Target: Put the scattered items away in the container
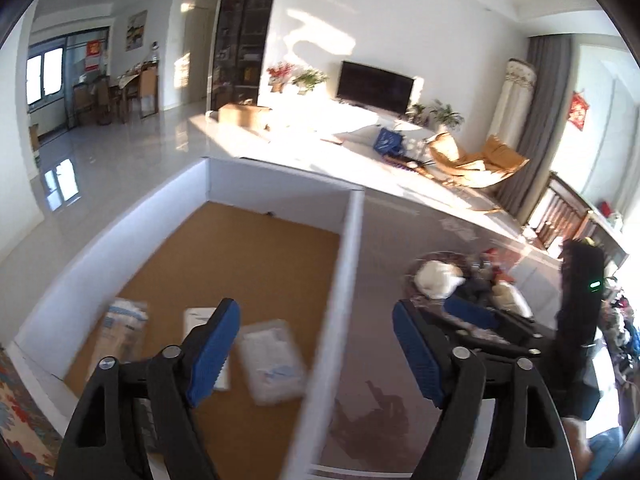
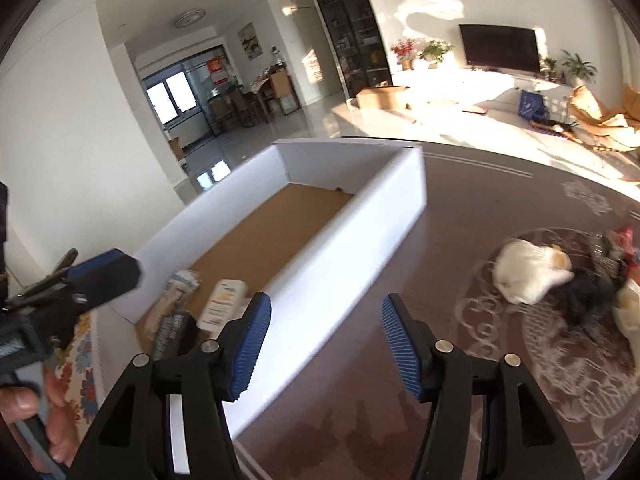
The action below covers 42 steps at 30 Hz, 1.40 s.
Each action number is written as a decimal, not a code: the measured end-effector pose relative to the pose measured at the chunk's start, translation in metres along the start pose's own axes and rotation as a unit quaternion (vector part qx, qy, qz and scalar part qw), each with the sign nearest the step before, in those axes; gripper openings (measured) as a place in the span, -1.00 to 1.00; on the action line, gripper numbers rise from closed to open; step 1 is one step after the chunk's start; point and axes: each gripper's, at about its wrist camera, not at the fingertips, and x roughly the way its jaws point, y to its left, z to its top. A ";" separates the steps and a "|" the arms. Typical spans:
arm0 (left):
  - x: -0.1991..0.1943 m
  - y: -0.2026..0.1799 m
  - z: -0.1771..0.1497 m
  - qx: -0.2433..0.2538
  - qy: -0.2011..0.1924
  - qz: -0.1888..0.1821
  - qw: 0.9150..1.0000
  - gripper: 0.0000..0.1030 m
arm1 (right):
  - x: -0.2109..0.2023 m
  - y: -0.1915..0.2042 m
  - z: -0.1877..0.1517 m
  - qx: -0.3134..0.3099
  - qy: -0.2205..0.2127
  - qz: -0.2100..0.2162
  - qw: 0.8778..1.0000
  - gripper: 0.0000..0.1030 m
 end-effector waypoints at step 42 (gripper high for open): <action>0.134 -0.196 -0.153 0.170 0.152 -0.053 0.972 1.00 | -0.102 -0.194 -0.151 0.129 0.059 -0.286 0.948 0.45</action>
